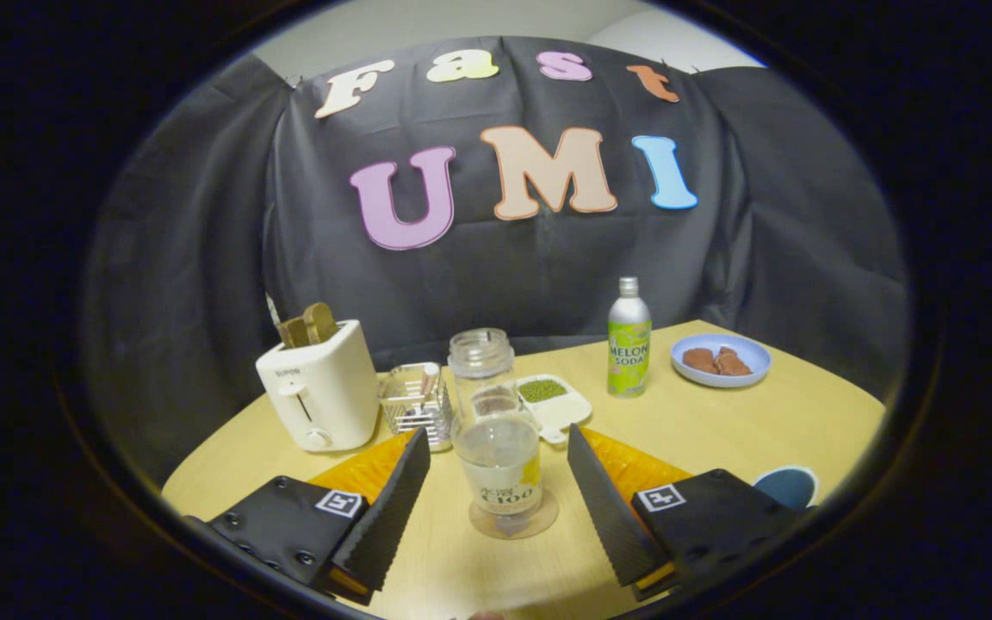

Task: Take the bottle from table, then pour the juice into the cup, finally place the bottle on the coaster

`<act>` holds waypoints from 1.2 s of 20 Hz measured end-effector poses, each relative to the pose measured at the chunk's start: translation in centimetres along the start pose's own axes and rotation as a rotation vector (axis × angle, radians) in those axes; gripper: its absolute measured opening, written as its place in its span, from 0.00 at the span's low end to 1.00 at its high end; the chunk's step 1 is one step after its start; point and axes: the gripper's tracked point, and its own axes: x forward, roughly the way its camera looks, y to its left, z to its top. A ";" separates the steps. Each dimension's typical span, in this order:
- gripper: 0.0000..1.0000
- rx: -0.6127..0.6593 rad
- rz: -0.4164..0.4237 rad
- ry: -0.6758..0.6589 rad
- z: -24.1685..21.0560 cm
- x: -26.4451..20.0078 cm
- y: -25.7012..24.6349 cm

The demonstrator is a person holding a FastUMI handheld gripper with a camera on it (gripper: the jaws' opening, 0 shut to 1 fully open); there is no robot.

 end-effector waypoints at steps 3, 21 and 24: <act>0.99 -0.004 0.022 -0.038 2.5 -1.7 0.3; 0.99 -0.038 0.079 -0.202 12.8 -11.8 0.1; 0.99 -0.020 0.096 -0.207 12.9 -12.8 0.5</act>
